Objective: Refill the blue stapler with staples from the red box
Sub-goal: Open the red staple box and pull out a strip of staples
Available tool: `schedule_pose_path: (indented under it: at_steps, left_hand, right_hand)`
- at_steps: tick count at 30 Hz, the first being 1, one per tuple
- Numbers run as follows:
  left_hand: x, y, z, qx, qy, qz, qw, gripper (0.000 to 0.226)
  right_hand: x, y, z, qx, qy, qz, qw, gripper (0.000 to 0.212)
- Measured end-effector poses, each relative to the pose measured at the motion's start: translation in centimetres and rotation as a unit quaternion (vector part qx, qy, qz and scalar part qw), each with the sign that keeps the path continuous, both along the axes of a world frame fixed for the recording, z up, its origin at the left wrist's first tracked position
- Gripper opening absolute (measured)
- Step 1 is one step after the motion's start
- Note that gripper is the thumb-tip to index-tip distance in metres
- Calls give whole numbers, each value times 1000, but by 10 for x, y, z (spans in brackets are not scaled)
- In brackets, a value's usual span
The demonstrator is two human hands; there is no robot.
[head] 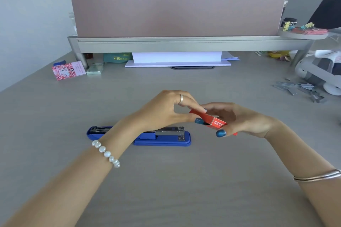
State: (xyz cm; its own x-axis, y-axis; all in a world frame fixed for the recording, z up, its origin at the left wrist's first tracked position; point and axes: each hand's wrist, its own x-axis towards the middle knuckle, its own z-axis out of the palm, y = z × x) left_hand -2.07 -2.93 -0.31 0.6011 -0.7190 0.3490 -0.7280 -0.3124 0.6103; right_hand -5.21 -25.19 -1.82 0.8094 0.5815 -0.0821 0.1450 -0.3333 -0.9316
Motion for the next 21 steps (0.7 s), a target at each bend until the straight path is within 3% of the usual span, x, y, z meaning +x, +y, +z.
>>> schedule_pose_path:
  at_steps: [8,13,18,21]
  left_hand:
    - [-4,-2,-10,-49,53,-6,997,22]
    - [-7,-3,-21,-70,67,30,995,17]
    - [-15,-8,-22,-115,37,34,992,20]
    - [-18,-7,-23,-97,-71,38,992,15]
  right_hand:
    - [-2,-2,-7,20,30,14,999,55]
    - [0,1,-11,22,30,23,999,65]
    - [-1,2,-11,45,41,24,998,65]
    - [-2,2,-12,73,49,19,996,68]
